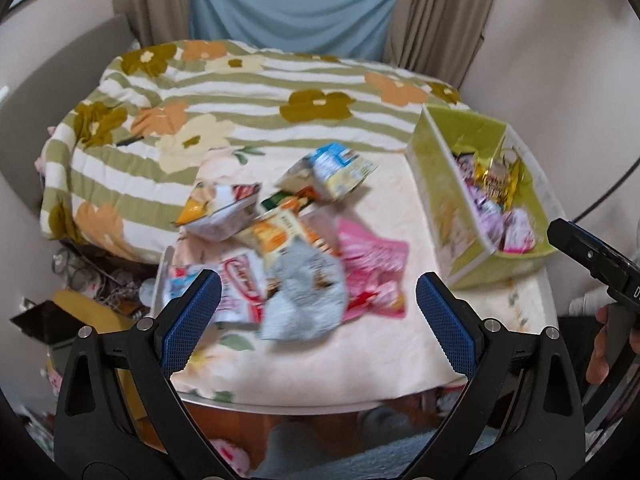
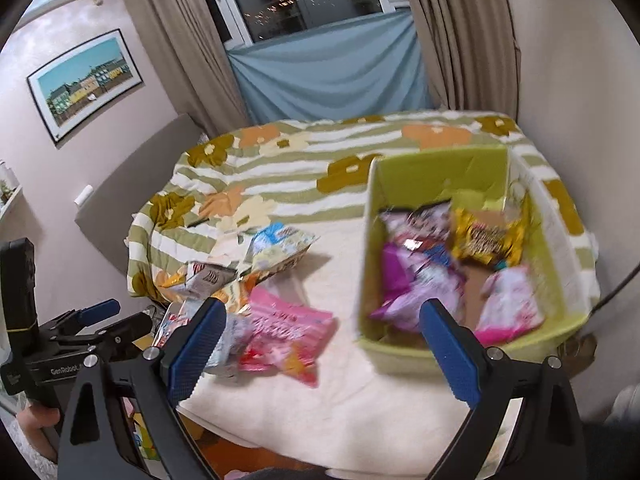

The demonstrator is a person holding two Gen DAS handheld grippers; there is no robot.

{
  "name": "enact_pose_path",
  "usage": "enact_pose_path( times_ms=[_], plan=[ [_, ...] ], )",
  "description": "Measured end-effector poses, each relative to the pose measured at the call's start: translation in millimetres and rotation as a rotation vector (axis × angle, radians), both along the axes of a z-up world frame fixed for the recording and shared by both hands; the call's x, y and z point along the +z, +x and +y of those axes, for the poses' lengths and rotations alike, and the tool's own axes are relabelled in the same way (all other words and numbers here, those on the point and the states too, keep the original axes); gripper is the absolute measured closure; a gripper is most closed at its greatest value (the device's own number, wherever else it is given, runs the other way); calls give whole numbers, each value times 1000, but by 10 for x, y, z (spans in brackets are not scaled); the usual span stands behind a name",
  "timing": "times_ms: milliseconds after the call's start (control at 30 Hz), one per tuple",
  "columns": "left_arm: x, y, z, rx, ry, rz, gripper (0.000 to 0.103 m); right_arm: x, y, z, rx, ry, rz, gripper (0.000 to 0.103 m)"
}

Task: Organize snacks
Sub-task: 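Move both tools back over the remaining snack pile, then grasp the silver corn bag with left tool while right tool grasps pink marshmallow bag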

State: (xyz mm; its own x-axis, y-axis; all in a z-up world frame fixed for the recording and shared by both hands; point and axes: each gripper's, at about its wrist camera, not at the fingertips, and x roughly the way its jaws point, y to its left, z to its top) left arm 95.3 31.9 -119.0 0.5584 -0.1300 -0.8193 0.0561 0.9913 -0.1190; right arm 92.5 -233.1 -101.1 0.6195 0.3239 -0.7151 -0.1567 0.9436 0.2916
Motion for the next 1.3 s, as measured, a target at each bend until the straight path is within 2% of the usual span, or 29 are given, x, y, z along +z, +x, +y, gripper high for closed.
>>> enact_pose_path(
  times_ms=[233,500,833,1100,1167,1200,1300],
  plan=[
    [-288,133,357,-130,-9,64,6,-316,-59,471,-84,39,78,6],
    [-716,369,172,-277,-14,145,6,-725,-13,685,-179,103,171,6],
    [-1218,615,-121,-334,28,210,6,-1294,286,767,-199,110,280,6],
    [-1436,710,-239,-351,62,250,6,-1605,441,784,-180,136,346,6],
    [-1472,725,-250,-354,59,265,14,-1655,466,772,-168,148,359,6],
    [-1491,733,-250,-355,55,276,22,-1676,477,770,-162,152,365,6],
    [-1532,746,-237,-356,48,295,27,-1727,502,781,-140,145,373,6]
  ],
)
